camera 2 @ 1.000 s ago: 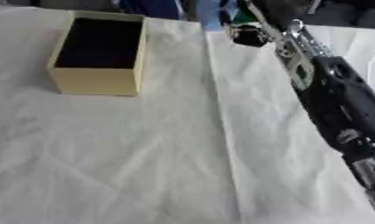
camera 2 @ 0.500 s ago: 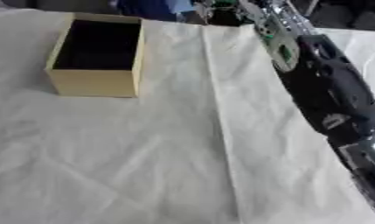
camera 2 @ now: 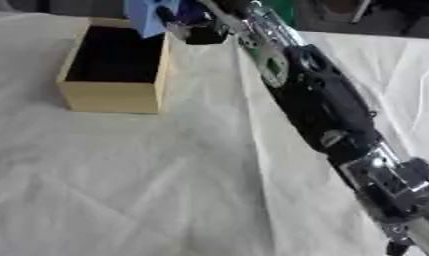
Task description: Pick up objects on the table and place them in the box.
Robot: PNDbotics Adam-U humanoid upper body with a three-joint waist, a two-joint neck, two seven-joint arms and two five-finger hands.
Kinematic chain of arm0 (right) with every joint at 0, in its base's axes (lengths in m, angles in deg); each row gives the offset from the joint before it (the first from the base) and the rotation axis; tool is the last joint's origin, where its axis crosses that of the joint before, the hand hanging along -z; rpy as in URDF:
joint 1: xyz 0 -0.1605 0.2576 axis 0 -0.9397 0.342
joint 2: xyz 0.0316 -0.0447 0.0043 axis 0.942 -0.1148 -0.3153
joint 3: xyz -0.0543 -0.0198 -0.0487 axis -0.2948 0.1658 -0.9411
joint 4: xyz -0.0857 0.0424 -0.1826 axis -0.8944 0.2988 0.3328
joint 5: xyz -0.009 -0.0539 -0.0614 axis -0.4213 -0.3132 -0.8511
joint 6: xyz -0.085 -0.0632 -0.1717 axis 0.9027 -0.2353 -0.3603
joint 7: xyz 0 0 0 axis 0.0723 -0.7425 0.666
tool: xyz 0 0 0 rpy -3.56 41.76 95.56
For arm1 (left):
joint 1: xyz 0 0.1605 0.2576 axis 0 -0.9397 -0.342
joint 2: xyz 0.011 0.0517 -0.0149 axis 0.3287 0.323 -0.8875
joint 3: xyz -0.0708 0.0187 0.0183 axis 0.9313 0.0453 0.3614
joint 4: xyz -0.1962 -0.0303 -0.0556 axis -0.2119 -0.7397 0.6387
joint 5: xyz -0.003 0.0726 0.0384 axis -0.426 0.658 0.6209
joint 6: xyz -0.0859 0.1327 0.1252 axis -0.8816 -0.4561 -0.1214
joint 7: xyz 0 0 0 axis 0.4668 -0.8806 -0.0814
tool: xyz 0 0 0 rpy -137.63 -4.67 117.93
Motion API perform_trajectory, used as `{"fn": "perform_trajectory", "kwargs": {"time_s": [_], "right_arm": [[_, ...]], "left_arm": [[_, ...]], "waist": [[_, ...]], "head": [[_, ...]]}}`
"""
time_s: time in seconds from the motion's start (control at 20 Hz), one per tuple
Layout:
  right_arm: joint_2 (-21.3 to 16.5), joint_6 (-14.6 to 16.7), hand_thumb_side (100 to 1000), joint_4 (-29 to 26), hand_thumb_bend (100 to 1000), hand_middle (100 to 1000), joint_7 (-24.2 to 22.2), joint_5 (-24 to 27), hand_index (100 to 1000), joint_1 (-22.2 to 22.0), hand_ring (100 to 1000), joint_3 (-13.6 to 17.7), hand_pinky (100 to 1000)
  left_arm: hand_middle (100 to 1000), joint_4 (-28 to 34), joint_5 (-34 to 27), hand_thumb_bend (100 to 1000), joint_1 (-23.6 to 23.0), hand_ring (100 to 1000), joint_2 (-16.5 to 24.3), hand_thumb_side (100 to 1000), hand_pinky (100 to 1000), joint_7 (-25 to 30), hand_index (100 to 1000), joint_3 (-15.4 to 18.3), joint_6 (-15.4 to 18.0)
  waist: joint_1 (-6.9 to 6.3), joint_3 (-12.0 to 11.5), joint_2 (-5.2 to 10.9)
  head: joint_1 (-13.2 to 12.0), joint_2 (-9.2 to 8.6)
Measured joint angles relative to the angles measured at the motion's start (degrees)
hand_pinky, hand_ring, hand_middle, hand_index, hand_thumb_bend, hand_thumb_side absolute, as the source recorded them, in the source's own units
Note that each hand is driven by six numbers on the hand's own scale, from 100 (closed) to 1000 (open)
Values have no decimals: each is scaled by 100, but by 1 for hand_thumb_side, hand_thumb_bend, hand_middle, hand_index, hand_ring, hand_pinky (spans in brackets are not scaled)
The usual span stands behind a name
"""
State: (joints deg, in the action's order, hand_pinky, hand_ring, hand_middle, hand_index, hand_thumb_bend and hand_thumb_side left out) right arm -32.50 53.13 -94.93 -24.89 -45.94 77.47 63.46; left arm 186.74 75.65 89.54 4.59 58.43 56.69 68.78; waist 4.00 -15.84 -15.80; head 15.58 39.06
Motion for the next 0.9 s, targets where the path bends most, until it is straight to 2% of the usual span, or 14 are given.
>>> {"fn": "perform_trajectory", "kwargs": {"time_s": [0.15, 0.2, 0.3, 0.4, 0.5, 0.6, 0.9], "right_arm": [[156, 66, 139, 211, 100, 218, -8, -189, 302, 4, 481, -16, 650], [194, 86, 150, 273, 100, 266, -14, -268, 351, 4, 498, -29, 658], [258, 125, 198, 382, 100, 488, -36, -459, 635, 1, 596, -36, 709], [274, 156, 221, 455, 100, 670, -159, -650, 823, -21, 690, -59, 743], [290, 161, 230, 494, 100, 796, -388, -810, 920, -40, 749, -71, 766], [298, 132, 231, 497, 100, 871, -627, -895, 957, -43, 783, -69, 778], [265, -93, 214, 342, 100, 913, -878, -828, 972, -82, 796, -30, 787]], "left_arm": [[721, 0, -30, 100, 5, 749, -34, 254, 814, 8, 717, -25, 3], [721, 0, -39, 100, 7, 749, -46, 254, 814, 13, 717, -29, 3], [721, 0, -54, 100, 10, 749, -46, 253, 814, 19, 717, -29, 0], [721, 0, -54, 100, 10, 749, -46, 254, 814, 21, 717, -29, -2], [721, 0, -54, 100, 13, 749, -46, 254, 814, 23, 717, -29, -3], [721, 0, -54, 100, 14, 750, -46, 253, 814, 26, 717, -29, -5], [722, 0, -54, 100, 15, 750, -46, 253, 815, 34, 717, -29, -13]], "waist": [[0, -93, 0], [0, -112, 0], [0, -129, 1], [3, -136, 4], [17, -136, 10], [31, -129, 12], [33, -66, 23]], "head": [[47, -36], [65, -40], [87, -41], [100, -42], [108, -43], [109, -44], [91, -49]]}}
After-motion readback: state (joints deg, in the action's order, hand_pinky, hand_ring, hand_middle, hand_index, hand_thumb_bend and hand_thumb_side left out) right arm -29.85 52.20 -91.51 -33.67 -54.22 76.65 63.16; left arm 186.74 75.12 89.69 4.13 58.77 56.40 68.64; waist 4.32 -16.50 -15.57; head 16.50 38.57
